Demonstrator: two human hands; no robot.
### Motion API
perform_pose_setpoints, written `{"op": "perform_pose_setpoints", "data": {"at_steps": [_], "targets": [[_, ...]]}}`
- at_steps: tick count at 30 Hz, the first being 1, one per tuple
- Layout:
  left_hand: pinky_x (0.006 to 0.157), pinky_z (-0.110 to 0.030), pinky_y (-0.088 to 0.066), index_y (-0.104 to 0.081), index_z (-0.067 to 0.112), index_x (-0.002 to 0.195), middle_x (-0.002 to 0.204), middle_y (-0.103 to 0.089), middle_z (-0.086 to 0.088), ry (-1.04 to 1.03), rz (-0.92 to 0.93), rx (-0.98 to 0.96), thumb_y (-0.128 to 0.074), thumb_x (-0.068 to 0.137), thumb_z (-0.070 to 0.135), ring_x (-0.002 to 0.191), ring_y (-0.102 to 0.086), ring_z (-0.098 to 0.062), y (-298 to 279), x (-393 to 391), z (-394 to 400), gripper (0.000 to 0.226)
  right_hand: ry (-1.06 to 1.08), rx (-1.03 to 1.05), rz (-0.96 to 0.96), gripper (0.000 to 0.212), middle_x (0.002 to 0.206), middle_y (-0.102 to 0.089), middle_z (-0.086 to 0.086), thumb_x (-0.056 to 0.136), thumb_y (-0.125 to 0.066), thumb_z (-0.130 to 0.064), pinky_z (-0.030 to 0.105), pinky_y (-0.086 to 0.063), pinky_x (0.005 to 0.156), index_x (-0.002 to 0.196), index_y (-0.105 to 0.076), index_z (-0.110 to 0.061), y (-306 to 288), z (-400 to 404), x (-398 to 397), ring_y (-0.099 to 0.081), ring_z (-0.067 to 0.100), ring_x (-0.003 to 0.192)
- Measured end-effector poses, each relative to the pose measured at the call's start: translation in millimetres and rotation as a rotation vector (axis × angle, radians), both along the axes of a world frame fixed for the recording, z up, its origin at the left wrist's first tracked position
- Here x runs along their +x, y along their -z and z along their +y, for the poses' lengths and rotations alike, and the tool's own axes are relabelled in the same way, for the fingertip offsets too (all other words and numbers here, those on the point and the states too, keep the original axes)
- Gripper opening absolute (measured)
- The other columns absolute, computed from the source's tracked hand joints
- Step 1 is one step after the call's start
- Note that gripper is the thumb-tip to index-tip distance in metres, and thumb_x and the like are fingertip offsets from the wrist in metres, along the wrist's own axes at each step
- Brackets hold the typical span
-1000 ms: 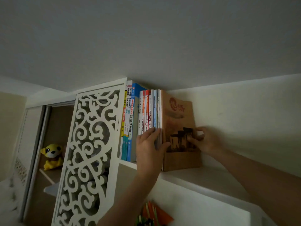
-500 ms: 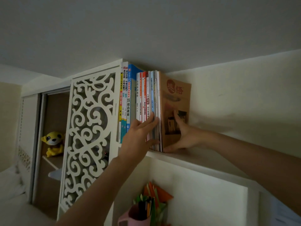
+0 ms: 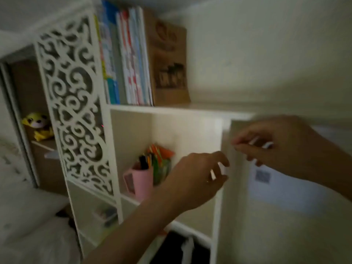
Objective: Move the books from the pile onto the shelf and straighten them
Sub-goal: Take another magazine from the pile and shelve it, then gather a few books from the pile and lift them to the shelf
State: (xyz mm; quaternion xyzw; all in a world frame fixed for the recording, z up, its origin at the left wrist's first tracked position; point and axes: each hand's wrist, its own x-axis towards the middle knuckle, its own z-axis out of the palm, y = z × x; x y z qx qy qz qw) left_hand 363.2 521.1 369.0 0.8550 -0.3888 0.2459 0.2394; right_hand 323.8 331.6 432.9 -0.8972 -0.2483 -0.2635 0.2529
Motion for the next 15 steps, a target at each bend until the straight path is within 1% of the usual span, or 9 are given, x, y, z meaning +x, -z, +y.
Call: {"op": "perform_pose_setpoints", "data": {"at_steps": [2, 4, 5, 7, 9, 11, 12, 13, 15], "targets": [[0.080, -0.027, -0.050, -0.059, 0.027, 0.112, 0.093, -0.070, 0.010, 0.115, 0.207, 0.193, -0.062, 0.089, 0.033, 0.081, -0.060, -0.007, 51, -19, -61, 0.023, 0.190, -0.040, 0.274, 0.015, 0.073, -0.071, -0.014, 0.078, -0.076, -0.021, 0.010, -0.052, 0.056, 0.082, -0.073, -0.034, 63, -67, -45, -0.066, -0.002, 0.058], [0.084, -0.029, -0.050, -0.061, 0.024, 0.111, 0.097, -0.071, 0.005, 0.218, 0.407, 0.295, -0.063, 0.089, 0.031, 0.086, -0.060, -0.011, 112, -36, -128, 0.023, 0.401, -0.058, 0.458, 0.018, 0.086, -0.072, -0.013, 0.081, -0.075, -0.021, 0.008, -0.050, 0.063, 0.083, -0.069, -0.038, 141, -141, -87, -0.067, 0.000, 0.069], [0.086, -0.032, -0.051, -0.062, 0.021, 0.111, 0.100, -0.071, 0.000, 0.265, 0.501, 0.337, -0.064, 0.089, 0.030, 0.090, -0.063, -0.015, 143, -48, -162, 0.024, 0.510, -0.035, 0.552, 0.016, 0.093, -0.072, -0.010, 0.082, -0.074, -0.022, 0.011, -0.050, 0.069, 0.087, -0.069, -0.036, 184, -175, -113, -0.067, 0.004, 0.077], [0.090, -0.037, -0.051, -0.061, 0.019, 0.115, 0.112, -0.066, -0.006, 0.353, 0.624, 0.454, -0.062, 0.088, 0.028, 0.101, -0.062, -0.024, 206, -83, -232, 0.029, 0.741, 0.035, 0.718, 0.016, 0.101, -0.069, -0.004, 0.084, -0.071, -0.022, 0.023, -0.048, 0.081, 0.100, -0.071, -0.024, 268, -234, -177, -0.067, 0.016, 0.092], [0.094, -0.034, -0.047, -0.055, 0.017, 0.125, 0.123, -0.058, -0.004, 0.426, 0.712, 0.552, -0.061, 0.090, 0.030, 0.111, -0.057, -0.023, 260, -133, -296, 0.038, 0.925, 0.150, 0.810, 0.019, 0.103, -0.068, 0.005, 0.087, -0.068, -0.020, 0.031, -0.049, 0.086, 0.104, -0.071, -0.012, 338, -277, -254, -0.065, 0.026, 0.100], [0.093, -0.030, -0.045, -0.050, 0.015, 0.130, 0.123, -0.054, -0.002, 0.479, 0.807, 0.592, -0.060, 0.090, 0.034, 0.111, -0.055, -0.020, 301, -188, -344, 0.045, 1.046, 0.212, 0.923, 0.018, 0.103, -0.069, 0.010, 0.093, -0.058, -0.019, 0.040, -0.052, 0.085, 0.103, -0.069, -0.010, 387, -298, -331, -0.065, 0.030, 0.097], [0.091, -0.029, -0.046, -0.049, 0.013, 0.131, 0.120, -0.053, -0.001, 0.508, 0.856, 0.626, -0.059, 0.091, 0.035, 0.109, -0.055, -0.018, 320, -213, -364, 0.047, 1.105, 0.229, 0.978, 0.020, 0.103, -0.070, 0.010, 0.095, -0.054, -0.020, 0.041, -0.052, 0.084, 0.103, -0.069, -0.010, 404, -306, -367, -0.065, 0.030, 0.095], [0.090, -0.029, -0.048, -0.047, 0.012, 0.132, 0.120, -0.054, -0.001, 0.534, 0.900, 0.659, -0.058, 0.092, 0.035, 0.107, -0.056, -0.017, 336, -236, -380, 0.048, 1.167, 0.257, 1.012, 0.022, 0.103, -0.071, 0.011, 0.095, -0.052, -0.020, 0.040, -0.052, 0.084, 0.102, -0.070, -0.009, 415, -311, -399, -0.066, 0.029, 0.095], [0.090, -0.030, -0.050, -0.042, 0.018, 0.137, 0.132, -0.049, -0.001, 0.534, 0.965, 0.710, -0.059, 0.092, 0.035, 0.113, -0.055, -0.018, 360, -273, -405, 0.051, 1.295, 0.345, 1.041, 0.024, 0.103, -0.071, 0.010, 0.094, -0.052, -0.021, 0.037, -0.054, 0.082, 0.102, -0.071, -0.008, 427, -321, -453, -0.067, 0.027, 0.093]]}}
